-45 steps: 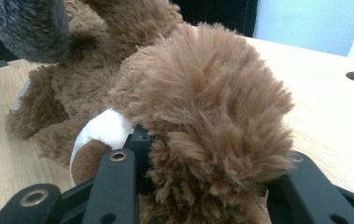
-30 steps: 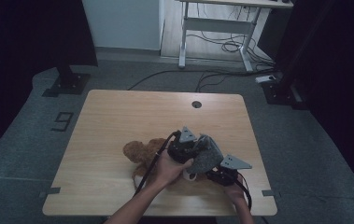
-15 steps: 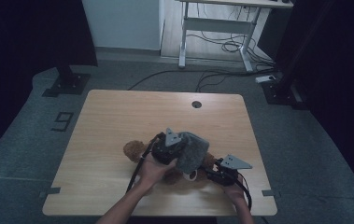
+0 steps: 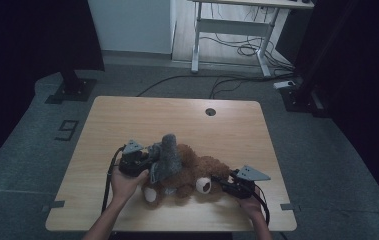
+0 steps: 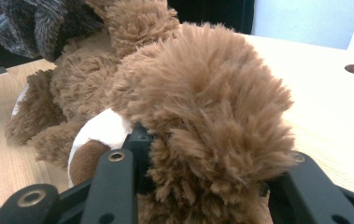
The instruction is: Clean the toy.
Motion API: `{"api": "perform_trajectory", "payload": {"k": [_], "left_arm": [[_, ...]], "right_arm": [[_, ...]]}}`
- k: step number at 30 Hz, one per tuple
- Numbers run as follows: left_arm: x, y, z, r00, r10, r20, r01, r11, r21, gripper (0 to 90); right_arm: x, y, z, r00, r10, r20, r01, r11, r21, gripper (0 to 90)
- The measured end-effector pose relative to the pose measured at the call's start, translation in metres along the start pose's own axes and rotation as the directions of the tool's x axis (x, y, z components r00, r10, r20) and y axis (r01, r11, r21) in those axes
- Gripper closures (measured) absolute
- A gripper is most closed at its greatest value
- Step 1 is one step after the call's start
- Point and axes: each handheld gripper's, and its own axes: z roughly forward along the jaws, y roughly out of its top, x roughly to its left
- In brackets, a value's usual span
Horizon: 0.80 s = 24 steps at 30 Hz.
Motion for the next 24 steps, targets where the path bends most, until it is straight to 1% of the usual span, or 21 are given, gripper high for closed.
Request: {"api": "perform_trajectory", "payload": {"k": [6, 7, 11, 12, 13, 14, 15, 16, 18, 19, 21, 23, 24], "left_arm": [[0.016, -0.007, -0.005, 0.9994, -0.019, -0.028, 0.02, 0.9997, 0.015, 79.8], [0.02, -0.008, -0.006, 0.999, -0.021, -0.039, 0.022, 0.9995, 0.022, 79.8], [0.032, -0.009, -0.01, 0.9969, -0.044, -0.065, 0.047, 0.9984, 0.033, 79.7], [0.033, -0.009, -0.011, 0.9966, -0.05, -0.065, 0.052, 0.9981, 0.032, 79.7], [0.034, -0.007, -0.013, 0.9961, -0.068, -0.055, 0.07, 0.9973, 0.024, 79.8], [0.032, -0.004, -0.016, 0.9959, -0.08, -0.043, 0.08, 0.9967, 0.012, 79.9], [0.028, 0.0, -0.018, 0.9968, -0.073, -0.032, 0.073, 0.9973, -0.001, 80.1], [0.023, 0.003, -0.02, 0.9978, -0.063, -0.019, 0.063, 0.9979, -0.013, 80.2], [0.008, 0.011, -0.024, 0.999, -0.032, 0.031, 0.033, 0.9985, -0.045, 80.4], [0.0, 0.016, -0.026, 0.9981, -0.015, 0.059, 0.019, 0.9979, -0.061, 80.4], [-0.016, 0.024, -0.028, 0.993, 0.014, 0.117, -0.003, 0.9955, -0.095, 80.4], [-0.036, 0.033, -0.027, 0.9857, 0.049, 0.161, -0.03, 0.993, -0.114, 80.4], [-0.042, 0.036, -0.025, 0.9833, 0.063, 0.171, -0.043, 0.9925, -0.114, 80.4]], "right_arm": [[0.0, 0.0, 0.0, 1.0, 0.002, -0.001, -0.002, 1.0, -0.001, 57.4], [0.0, 0.0, 0.0, 1.0, 0.002, -0.001, -0.002, 1.0, -0.001, 57.4], [0.0, 0.0, 0.0, 1.0, 0.001, -0.002, -0.001, 1.0, -0.001, 57.4], [0.0, 0.0, 0.0, 1.0, 0.001, -0.002, -0.001, 1.0, -0.001, 57.4], [-0.001, 0.0, 0.0, 1.0, 0.001, -0.002, -0.001, 1.0, -0.001, 57.4], [-0.001, 0.0, 0.0, 1.0, 0.002, -0.002, -0.002, 1.0, -0.002, 57.4], [-0.001, 0.0, 0.0, 1.0, 0.004, -0.003, -0.004, 1.0, -0.002, 57.4], [-0.002, 0.0, 0.0, 1.0, 0.008, -0.004, -0.008, 1.0, -0.002, 57.4], [-0.002, 0.0, 0.0, 1.0, 0.009, -0.004, -0.009, 1.0, -0.002, 57.4], [-0.002, 0.0, 0.0, 1.0, 0.009, -0.003, -0.009, 1.0, -0.002, 57.4], [-0.002, 0.0, 0.0, 1.0, 0.008, -0.003, -0.008, 1.0, -0.002, 57.4], [-0.002, 0.0, 0.0, 1.0, 0.005, -0.002, -0.005, 1.0, -0.001, 57.4], [-0.002, 0.0, 0.0, 1.0, 0.006, -0.002, -0.006, 1.0, -0.002, 57.4]]}}
